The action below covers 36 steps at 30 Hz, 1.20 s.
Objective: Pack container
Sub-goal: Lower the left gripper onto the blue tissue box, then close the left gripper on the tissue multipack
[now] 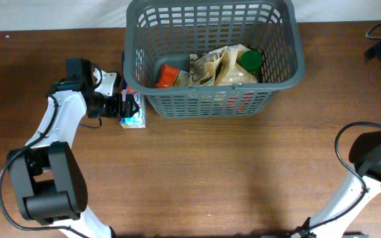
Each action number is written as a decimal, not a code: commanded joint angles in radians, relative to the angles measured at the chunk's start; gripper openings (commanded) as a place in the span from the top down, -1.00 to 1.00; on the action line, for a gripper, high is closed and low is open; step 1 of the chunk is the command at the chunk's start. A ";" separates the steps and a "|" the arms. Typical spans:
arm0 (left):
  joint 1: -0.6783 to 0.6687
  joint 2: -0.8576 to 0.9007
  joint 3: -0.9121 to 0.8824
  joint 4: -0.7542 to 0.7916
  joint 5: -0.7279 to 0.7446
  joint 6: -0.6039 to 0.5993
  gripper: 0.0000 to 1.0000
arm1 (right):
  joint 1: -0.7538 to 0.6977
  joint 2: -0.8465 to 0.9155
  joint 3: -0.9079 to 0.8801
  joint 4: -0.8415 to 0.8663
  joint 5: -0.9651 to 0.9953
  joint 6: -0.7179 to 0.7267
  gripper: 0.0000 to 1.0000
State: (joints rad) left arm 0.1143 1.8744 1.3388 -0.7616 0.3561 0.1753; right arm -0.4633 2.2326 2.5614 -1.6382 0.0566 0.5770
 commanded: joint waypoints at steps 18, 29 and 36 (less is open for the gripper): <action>-0.040 0.074 -0.007 0.061 -0.050 -0.071 -0.98 | -0.002 -0.016 -0.004 0.000 0.019 0.008 -0.98; -0.066 0.108 -0.007 0.083 -0.047 -0.091 -0.99 | -0.002 -0.016 -0.004 0.000 0.019 0.008 -0.98; -0.080 0.108 -0.007 0.103 -0.049 -0.116 -0.99 | -0.002 -0.016 -0.004 0.001 0.019 0.008 -0.98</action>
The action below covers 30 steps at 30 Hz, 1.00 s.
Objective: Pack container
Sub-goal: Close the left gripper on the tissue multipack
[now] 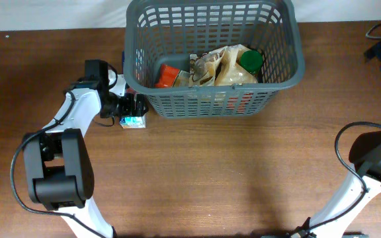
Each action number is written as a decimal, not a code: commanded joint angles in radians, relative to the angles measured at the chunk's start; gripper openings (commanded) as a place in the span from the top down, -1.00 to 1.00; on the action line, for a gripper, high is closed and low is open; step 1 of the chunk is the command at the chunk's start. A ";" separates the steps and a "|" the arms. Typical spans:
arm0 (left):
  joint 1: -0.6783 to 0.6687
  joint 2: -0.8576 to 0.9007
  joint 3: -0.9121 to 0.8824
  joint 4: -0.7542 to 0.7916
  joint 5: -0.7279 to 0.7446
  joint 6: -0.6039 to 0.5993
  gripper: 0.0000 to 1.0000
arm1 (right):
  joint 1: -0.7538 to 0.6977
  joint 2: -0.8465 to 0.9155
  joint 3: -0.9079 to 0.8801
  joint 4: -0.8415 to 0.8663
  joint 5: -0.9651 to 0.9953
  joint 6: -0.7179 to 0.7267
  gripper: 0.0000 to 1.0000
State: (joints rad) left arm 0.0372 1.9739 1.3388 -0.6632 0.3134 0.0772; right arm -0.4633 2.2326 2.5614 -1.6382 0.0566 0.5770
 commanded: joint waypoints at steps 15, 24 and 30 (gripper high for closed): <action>-0.003 0.008 -0.007 0.000 -0.061 -0.045 -0.99 | -0.002 -0.016 -0.004 0.000 0.019 0.008 -0.98; -0.003 0.008 -0.007 -0.003 -0.080 -0.045 -0.99 | -0.002 -0.016 -0.004 0.000 0.019 0.008 -0.98; -0.003 0.043 -0.007 -0.019 -0.080 -0.048 -0.99 | -0.002 -0.016 -0.004 0.000 0.019 0.008 -0.97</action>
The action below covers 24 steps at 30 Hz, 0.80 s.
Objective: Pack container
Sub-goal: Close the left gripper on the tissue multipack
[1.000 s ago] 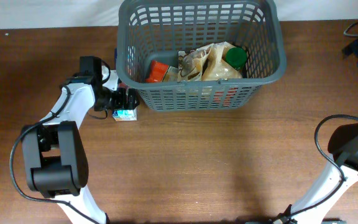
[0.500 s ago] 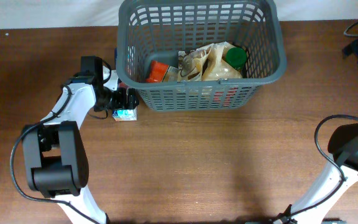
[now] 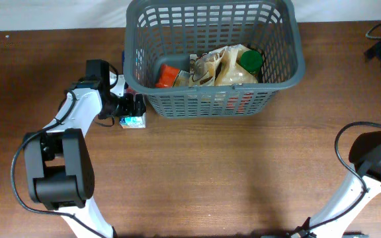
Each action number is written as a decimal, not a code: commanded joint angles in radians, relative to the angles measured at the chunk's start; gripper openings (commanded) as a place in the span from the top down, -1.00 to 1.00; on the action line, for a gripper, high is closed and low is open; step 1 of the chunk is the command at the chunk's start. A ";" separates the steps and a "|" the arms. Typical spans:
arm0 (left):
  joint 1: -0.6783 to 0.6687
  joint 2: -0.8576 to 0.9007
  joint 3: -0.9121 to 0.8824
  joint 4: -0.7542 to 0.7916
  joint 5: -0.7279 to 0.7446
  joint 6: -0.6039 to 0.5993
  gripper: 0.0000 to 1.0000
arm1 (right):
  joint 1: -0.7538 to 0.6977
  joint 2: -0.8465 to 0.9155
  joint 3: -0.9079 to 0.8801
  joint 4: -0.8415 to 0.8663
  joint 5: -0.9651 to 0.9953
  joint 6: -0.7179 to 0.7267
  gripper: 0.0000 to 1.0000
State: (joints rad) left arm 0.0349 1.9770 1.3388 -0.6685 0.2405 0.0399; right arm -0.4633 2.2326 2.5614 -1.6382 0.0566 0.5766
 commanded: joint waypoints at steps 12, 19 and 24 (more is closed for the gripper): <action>-0.002 0.067 -0.007 -0.016 -0.002 -0.010 -0.99 | -0.002 -0.016 -0.004 0.000 0.019 0.008 -0.98; -0.002 0.067 -0.006 -0.016 -0.002 -0.010 -0.23 | -0.002 -0.016 -0.004 0.000 0.019 0.008 -0.98; -0.002 0.067 0.005 -0.016 -0.002 -0.010 0.33 | -0.002 -0.016 -0.004 0.001 0.019 0.008 -0.98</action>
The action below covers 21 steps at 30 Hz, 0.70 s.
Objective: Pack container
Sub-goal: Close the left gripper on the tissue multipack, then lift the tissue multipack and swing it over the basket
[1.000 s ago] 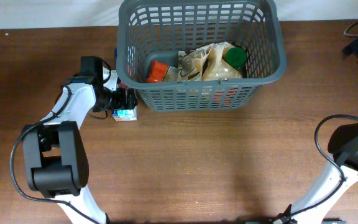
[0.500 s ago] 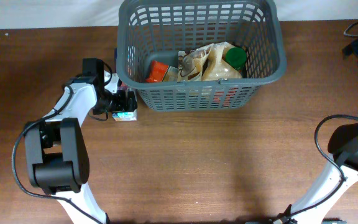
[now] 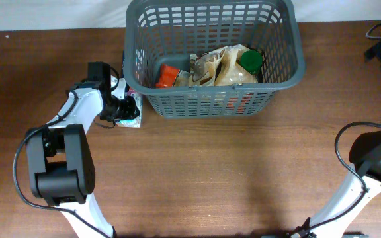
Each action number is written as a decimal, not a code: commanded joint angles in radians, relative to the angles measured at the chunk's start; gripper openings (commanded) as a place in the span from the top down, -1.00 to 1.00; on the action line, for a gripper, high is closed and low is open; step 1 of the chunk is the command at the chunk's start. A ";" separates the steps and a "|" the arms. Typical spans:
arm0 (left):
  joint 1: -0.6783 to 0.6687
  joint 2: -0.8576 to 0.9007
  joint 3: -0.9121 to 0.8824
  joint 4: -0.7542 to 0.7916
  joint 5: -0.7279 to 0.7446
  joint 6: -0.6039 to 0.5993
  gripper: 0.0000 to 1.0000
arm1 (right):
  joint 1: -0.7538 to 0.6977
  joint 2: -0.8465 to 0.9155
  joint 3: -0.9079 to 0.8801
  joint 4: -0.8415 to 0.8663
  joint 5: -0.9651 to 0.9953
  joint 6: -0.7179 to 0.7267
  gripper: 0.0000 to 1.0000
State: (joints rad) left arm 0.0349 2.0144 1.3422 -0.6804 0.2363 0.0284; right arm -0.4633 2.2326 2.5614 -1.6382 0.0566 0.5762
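A grey plastic basket [image 3: 214, 104] stands at the back middle of the table. Inside it lie a crinkled tan bag [image 3: 221, 67], a red-orange item [image 3: 168, 74] and a green-lidded jar [image 3: 251, 61]. A small white and teal carton [image 3: 131, 119] sits tilted on the table against the basket's left wall. My left gripper [image 3: 127, 108] is low over the carton with its fingers closed around its top. My right gripper hangs far off at the right edge, too dark to read.
The basket's left wall stands right beside my left gripper. A black cable [image 3: 346, 135] loops on the table by the right arm's base. The wooden table [image 3: 210, 178] stretches in front of the basket.
The left arm shifted slightly toward the basket. The carton now sits tilted and a touch closer to the arm, with the fingers closed on it.
My left gripper first reached the carton from farther left, elbow out. Then the arm had swung closer to the basket, fingers at the carton. It stayed there, and now the carton is tipped in its grip. The right arm never moved.
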 commanded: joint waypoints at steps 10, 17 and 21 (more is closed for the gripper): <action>0.022 0.029 0.133 -0.039 0.002 -0.061 0.96 | -0.002 -0.016 -0.004 0.000 0.019 0.009 -0.98; 0.120 0.022 0.328 -0.099 0.002 -0.141 0.96 | -0.002 -0.016 -0.004 0.000 0.019 0.009 -0.98; 0.190 0.016 0.476 -0.129 0.002 -0.163 0.97 | -0.002 -0.016 -0.004 0.000 0.019 0.009 -0.98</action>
State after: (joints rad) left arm 0.1764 2.0518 1.7119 -0.8043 0.2344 -0.0967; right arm -0.4633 2.2326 2.5614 -1.6382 0.0566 0.5766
